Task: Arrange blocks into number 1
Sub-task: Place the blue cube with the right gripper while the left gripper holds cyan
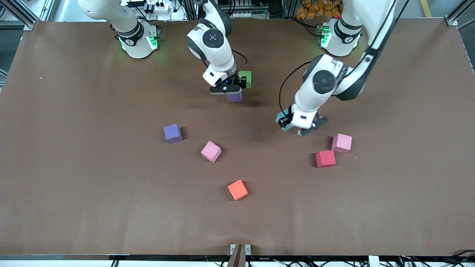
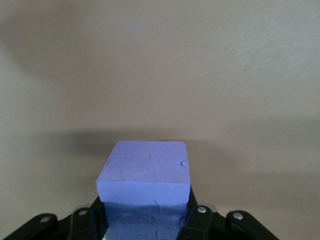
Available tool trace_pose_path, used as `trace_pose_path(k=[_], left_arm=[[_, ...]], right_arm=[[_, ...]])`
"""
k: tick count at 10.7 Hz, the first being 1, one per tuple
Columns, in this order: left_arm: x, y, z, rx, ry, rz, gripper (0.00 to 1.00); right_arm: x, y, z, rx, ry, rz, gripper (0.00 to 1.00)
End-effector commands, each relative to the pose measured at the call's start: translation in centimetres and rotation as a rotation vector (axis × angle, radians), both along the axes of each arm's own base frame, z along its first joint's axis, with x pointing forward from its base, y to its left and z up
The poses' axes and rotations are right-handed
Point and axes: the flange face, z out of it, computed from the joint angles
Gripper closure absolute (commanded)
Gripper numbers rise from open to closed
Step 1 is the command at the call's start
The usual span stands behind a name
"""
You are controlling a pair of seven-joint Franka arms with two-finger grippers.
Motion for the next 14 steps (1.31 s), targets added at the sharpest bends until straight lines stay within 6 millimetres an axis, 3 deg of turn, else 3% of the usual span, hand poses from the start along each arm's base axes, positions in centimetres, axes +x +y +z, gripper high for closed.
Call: trace_pose_path(k=[1, 3, 6, 8, 9, 11, 12, 13, 14], left_arm=[[4.0, 4.2, 5.0, 0.023, -0.091, -0.131, 1.0], [7.5, 7.4, 9.1, 0.034, -0.124, -0.204, 1.0], [10.0, 10.8, 15.2, 0.074, -0.08, -0.295, 1.0], [10.6, 12.8, 15.7, 0.085, -0.075, -0.318, 1.0], [10.6, 12.6, 15.5, 0.084, -0.072, -0.32, 1.0], [10.5, 11.9, 15.4, 0.083, -0.072, -0.332, 1.0], [10.5, 11.9, 15.4, 0.084, -0.071, -0.334, 1.0], [10.4, 11.7, 15.3, 0.083, -0.069, -0.335, 1.0], [10.4, 11.7, 15.4, 0.083, -0.071, -0.337, 1.0]], right_arm=[[-1.5, 2.9, -2.2, -0.018, 0.004, -0.001, 0.52], [-2.2, 3.7, -2.8, -0.029, 0.01, 0.014, 0.5], [-2.3, 4.7, -2.9, -0.024, 0.011, -0.008, 0.48], [-3.1, 5.0, -3.3, -0.03, 0.013, 0.002, 0.41], [-3.3, 5.2, -3.3, -0.03, 0.013, 0.007, 0.39], [-3.9, 5.4, -3.4, -0.033, 0.014, 0.017, 0.27], [-4.0, 5.4, -3.6, -0.036, 0.015, 0.019, 0.08], [-4.0, 5.4, -3.6, -0.036, 0.015, 0.02, 0.0], [-4.0, 5.4, -3.4, -0.034, 0.013, 0.022, 0.0]])
